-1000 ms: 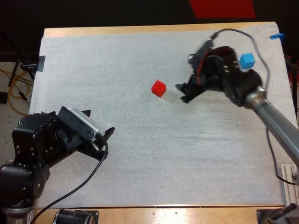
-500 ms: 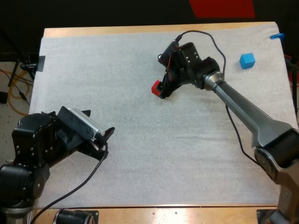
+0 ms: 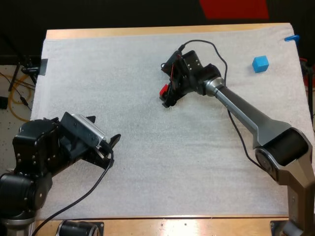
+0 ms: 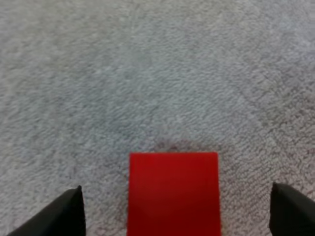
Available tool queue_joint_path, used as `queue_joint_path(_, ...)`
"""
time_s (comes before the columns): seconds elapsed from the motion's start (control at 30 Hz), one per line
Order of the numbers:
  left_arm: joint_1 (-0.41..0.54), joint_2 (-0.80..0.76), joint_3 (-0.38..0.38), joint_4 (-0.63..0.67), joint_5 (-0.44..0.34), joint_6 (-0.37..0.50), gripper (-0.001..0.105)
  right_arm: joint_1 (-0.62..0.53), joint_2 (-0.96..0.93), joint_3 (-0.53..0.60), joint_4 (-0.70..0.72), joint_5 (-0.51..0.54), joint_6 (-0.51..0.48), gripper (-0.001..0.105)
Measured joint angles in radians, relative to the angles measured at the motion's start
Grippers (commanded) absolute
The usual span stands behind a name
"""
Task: Stack red cube on blue cube
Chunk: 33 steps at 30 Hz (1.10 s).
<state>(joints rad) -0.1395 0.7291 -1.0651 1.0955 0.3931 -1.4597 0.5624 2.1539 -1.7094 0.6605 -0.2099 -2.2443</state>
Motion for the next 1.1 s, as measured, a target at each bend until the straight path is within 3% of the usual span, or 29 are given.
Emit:
queue_joint_path(0.37,0.0,0.0,0.0,0.0,0.0,0.0,0.07,0.0,0.054,-0.012,-0.023,0.018,0.017,0.07)
queue_joint_path(0.47,0.0,0.0,0.0,0.0,0.0,0.0,0.07,0.0,0.055,-0.012,-0.026,0.028,0.02,0.053)
queue_joint_path(0.53,0.0,0.0,0.0,0.0,0.0,0.0,0.07,0.0,0.055,-0.012,-0.028,0.037,0.02,0.037)
queue_joint_path(0.63,0.0,0.0,0.0,0.0,0.0,0.0,0.07,0.0,0.055,-0.012,-0.029,0.051,0.049,0.029)
queue_joint_path(0.87,0.0,0.0,0.0,0.0,0.0,0.0,0.07,0.0,0.009,-0.012,-0.023,0.056,0.125,0.03)
queue_joint_path(1.1,0.0,0.0,0.0,0.0,0.0,0.0,0.07,0.0,-0.178,-0.012,0.063,0.075,0.137,0.03)
